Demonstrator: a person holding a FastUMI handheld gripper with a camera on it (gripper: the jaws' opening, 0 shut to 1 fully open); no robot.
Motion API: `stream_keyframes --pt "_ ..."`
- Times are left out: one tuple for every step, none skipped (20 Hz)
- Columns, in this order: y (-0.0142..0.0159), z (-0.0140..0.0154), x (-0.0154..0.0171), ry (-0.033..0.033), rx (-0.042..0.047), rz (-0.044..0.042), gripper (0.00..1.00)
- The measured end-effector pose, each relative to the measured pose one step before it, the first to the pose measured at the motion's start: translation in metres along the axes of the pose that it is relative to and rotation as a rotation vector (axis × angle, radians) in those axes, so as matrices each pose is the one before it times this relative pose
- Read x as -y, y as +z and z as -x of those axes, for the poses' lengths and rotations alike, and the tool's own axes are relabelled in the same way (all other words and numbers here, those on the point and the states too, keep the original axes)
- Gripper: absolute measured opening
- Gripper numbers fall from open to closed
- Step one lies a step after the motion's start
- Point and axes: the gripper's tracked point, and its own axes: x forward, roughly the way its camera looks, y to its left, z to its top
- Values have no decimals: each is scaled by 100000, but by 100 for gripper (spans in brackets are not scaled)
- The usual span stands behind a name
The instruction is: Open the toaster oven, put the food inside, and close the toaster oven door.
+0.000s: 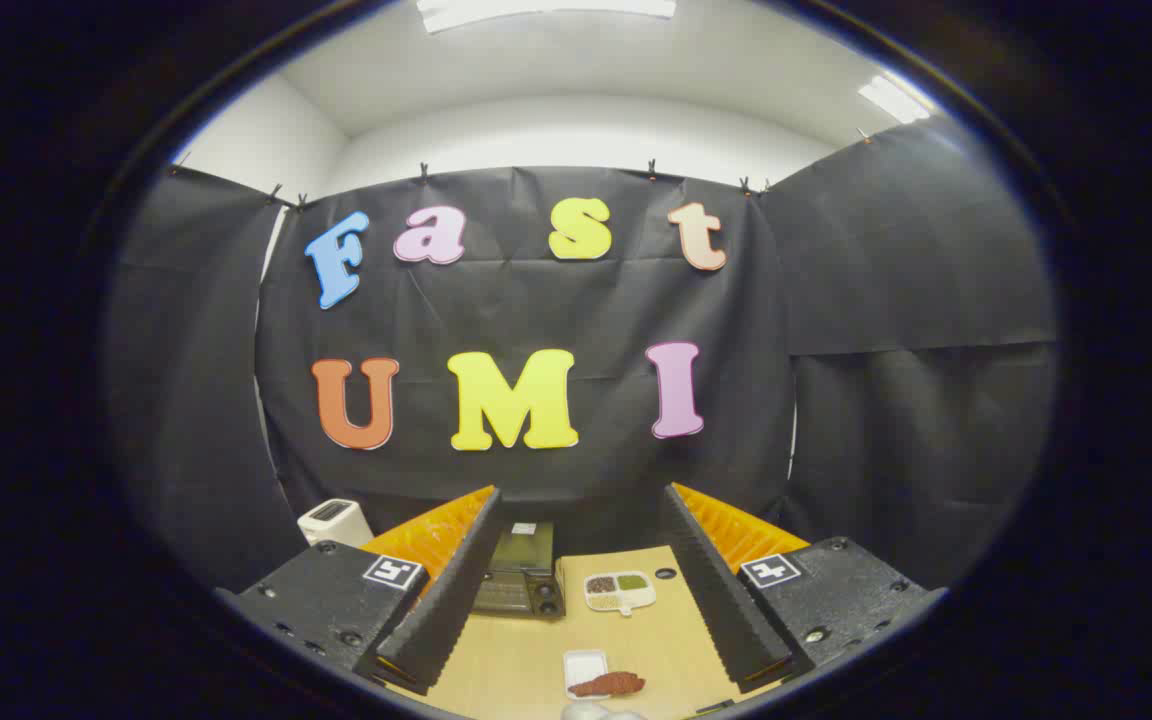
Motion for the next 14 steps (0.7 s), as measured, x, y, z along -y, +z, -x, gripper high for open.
stream_keyframes --pt "-211 -44 -12 -477 -240 228 100" --pt "-183 10 41 -481 -412 485 100" --pt "-49 20 -100 14 -199 408 100" --pt "52 45 -155 -133 51 80 100" --pt "-75 -152 -137 139 -117 25 100" --pt "-7 71 -219 54 -87 90 100" --pt "-57 -189 -109 -123 64 18 100" --pt "138 -21 -258 99 15 116 100" --pt "-68 -164 -88 101 174 71 100" --pt "118 -46 -212 162 11 390 100" --pt "-205 -175 -13 -114 -157 600 100" --pt "-108 -10 -85 36 -292 591 100" --pt "-99 -98 -241 174 -223 464 100" --pt "-119 -148 -242 293 -199 224 100"
